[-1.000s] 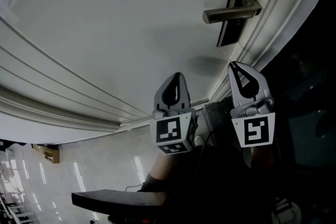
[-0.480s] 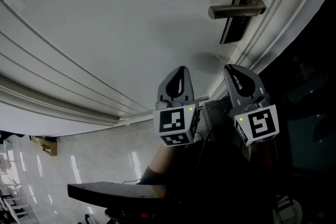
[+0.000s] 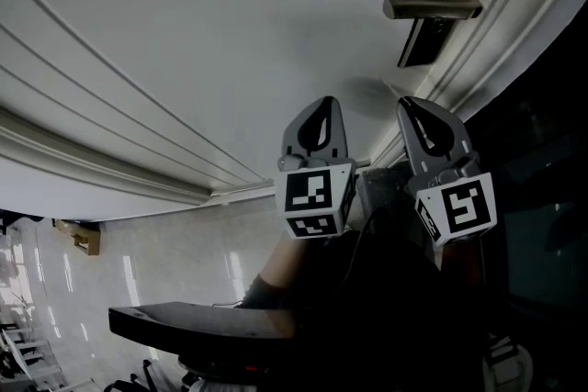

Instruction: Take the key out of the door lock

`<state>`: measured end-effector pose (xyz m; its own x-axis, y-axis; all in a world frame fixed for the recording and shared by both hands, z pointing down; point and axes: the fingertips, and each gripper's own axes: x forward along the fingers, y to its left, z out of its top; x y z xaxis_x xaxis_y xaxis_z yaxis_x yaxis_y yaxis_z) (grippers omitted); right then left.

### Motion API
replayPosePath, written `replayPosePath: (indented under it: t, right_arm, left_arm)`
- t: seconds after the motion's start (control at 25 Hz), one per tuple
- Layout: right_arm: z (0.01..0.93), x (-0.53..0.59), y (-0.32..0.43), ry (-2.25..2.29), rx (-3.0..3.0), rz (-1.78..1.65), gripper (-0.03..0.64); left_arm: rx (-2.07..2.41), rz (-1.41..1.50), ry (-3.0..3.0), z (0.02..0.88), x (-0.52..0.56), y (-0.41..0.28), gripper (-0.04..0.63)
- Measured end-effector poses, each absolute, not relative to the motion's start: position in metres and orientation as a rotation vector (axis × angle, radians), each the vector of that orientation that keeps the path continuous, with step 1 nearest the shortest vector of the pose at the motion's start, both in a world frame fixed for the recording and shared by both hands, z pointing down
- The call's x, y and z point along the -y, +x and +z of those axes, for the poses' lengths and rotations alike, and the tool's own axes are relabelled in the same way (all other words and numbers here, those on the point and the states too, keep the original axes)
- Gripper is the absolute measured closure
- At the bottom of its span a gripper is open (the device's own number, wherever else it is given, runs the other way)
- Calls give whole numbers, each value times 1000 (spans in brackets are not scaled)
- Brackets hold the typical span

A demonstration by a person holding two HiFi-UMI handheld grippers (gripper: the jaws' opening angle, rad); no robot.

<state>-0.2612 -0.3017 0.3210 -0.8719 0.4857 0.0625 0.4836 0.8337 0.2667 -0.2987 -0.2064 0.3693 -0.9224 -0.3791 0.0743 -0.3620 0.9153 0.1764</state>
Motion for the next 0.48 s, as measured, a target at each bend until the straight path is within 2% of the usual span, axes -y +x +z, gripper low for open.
replayPosePath:
  t: [0.48]
  right_arm:
    - [320, 301, -263, 768, -3001, 445, 604]
  left_arm:
    - [2966, -242, 636, 366, 211, -299, 595]
